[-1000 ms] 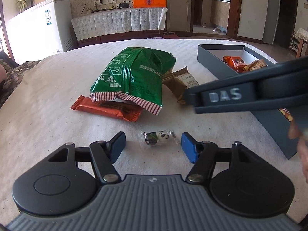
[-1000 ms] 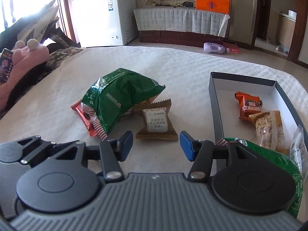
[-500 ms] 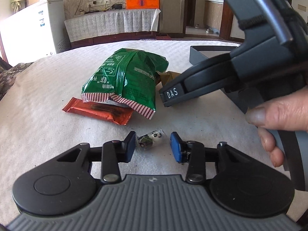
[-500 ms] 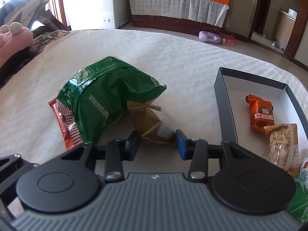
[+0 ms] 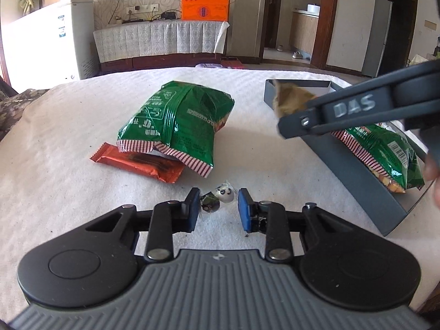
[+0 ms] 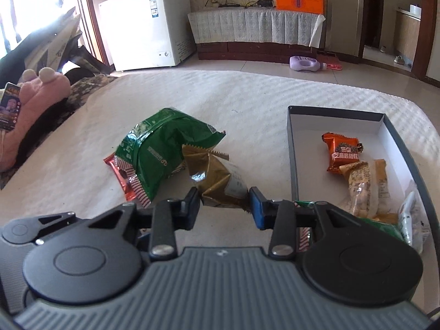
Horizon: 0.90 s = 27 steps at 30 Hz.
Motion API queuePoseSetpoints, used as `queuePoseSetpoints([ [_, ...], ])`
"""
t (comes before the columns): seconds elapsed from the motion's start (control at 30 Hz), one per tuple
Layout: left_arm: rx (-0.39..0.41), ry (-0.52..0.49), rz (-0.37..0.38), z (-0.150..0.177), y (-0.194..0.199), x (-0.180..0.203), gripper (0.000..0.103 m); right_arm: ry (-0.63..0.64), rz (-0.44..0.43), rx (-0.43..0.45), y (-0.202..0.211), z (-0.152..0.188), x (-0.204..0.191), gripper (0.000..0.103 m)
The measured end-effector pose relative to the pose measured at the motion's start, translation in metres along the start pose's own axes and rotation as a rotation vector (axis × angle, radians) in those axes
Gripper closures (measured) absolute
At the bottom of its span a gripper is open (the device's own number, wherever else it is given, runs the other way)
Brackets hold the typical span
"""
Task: Organize snacks
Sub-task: 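Grasp the small clear panda candy with the left gripper while the right grasps the tan foil bag, then carry the candy and the tan bag over the grey box with both grippers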
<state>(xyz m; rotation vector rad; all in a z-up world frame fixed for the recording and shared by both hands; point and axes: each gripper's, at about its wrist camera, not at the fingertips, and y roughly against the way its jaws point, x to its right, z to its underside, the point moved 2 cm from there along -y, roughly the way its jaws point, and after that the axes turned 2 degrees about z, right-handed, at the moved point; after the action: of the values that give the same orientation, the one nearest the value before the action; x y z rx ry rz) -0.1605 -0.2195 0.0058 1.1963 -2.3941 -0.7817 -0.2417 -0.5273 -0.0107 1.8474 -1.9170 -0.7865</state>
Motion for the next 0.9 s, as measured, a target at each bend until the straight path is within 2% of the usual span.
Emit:
queuePoseSetpoints([
  [0.27,0.039,-0.014,-0.015,-0.012,0.015,0.011,0.068,-0.014,0.001,0.089,0.043,-0.006,0.024,0.061],
  [0.9,0.110,-0.050,0.055,-0.055,0.031,0.065,0.068,-0.021,0.053,0.160,0.083,-0.001,0.061,0.061],
])
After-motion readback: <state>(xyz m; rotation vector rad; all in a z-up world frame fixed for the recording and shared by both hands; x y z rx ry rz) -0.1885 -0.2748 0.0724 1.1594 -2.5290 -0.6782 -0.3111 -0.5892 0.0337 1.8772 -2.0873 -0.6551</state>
